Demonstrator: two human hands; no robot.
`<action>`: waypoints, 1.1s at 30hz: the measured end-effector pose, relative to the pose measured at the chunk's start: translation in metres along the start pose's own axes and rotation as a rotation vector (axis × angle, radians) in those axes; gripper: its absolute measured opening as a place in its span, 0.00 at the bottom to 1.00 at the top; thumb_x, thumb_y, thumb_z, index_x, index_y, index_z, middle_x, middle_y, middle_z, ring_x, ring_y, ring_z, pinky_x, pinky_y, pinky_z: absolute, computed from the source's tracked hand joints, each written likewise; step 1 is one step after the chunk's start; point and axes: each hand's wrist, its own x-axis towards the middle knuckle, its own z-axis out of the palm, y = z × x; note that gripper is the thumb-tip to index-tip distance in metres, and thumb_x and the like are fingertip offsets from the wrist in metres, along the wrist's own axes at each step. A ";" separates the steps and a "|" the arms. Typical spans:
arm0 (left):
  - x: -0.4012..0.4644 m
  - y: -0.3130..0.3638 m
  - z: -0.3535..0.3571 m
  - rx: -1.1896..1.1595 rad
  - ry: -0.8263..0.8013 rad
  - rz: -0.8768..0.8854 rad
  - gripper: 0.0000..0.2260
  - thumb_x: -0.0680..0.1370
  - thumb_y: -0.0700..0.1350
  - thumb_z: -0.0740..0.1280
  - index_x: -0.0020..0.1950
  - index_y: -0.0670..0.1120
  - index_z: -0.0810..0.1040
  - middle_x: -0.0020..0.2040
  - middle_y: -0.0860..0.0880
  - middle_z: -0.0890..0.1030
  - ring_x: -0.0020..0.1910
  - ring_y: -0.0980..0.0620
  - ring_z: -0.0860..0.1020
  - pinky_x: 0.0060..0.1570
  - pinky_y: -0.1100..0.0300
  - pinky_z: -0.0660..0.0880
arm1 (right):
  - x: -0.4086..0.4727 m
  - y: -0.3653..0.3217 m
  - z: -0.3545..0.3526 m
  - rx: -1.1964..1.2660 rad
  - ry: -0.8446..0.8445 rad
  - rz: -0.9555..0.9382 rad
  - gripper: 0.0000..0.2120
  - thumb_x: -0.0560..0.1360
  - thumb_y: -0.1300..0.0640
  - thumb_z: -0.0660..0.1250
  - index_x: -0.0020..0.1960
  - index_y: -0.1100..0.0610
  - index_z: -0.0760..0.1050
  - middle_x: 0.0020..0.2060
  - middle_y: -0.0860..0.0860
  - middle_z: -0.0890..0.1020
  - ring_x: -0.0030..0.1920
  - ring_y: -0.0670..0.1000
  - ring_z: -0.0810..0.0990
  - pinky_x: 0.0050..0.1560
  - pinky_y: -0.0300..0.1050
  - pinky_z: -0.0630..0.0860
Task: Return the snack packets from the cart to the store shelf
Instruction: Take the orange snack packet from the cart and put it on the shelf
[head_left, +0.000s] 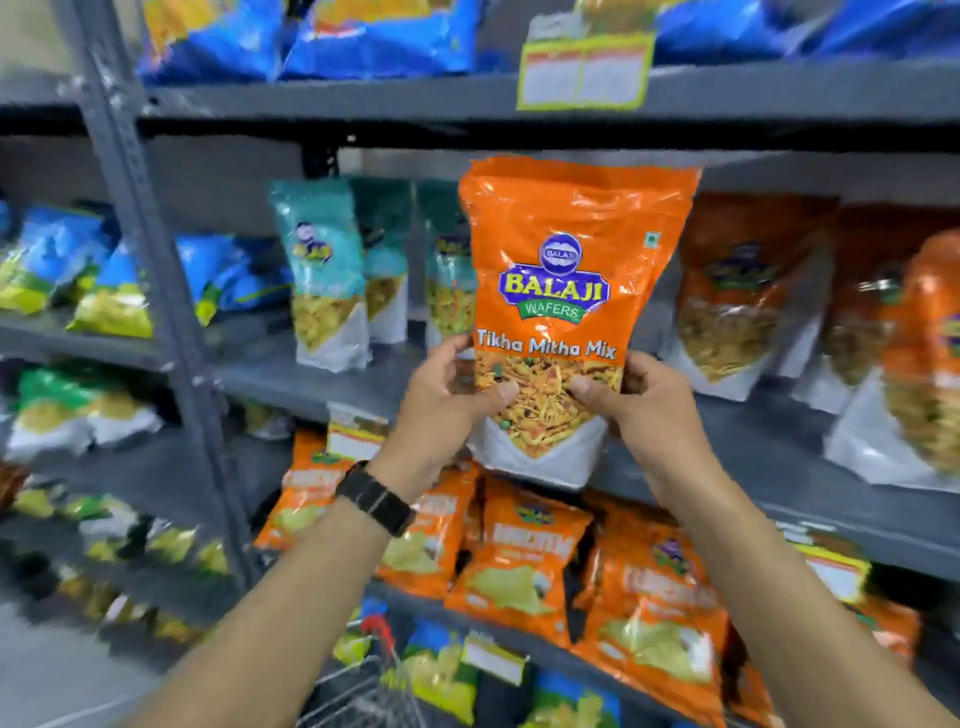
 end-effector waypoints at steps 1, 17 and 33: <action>0.015 -0.002 0.014 -0.007 -0.030 0.010 0.26 0.73 0.36 0.77 0.69 0.49 0.76 0.59 0.48 0.85 0.54 0.53 0.83 0.54 0.57 0.81 | 0.008 -0.001 -0.012 -0.012 0.034 0.001 0.09 0.74 0.63 0.75 0.51 0.52 0.82 0.43 0.45 0.88 0.40 0.42 0.86 0.36 0.35 0.79; 0.079 -0.052 0.093 -0.032 -0.157 -0.142 0.29 0.74 0.39 0.77 0.73 0.45 0.74 0.65 0.45 0.82 0.65 0.45 0.80 0.57 0.57 0.81 | 0.053 0.052 -0.066 -0.143 0.292 0.050 0.25 0.74 0.48 0.76 0.69 0.51 0.77 0.58 0.47 0.87 0.59 0.50 0.85 0.61 0.54 0.81; -0.137 -0.162 -0.088 0.000 0.258 -0.451 0.11 0.78 0.36 0.71 0.61 0.43 0.83 0.48 0.42 0.84 0.48 0.50 0.82 0.54 0.53 0.79 | -0.086 0.145 0.084 -0.364 -0.169 0.040 0.19 0.71 0.63 0.77 0.51 0.42 0.78 0.42 0.43 0.82 0.40 0.39 0.79 0.42 0.34 0.78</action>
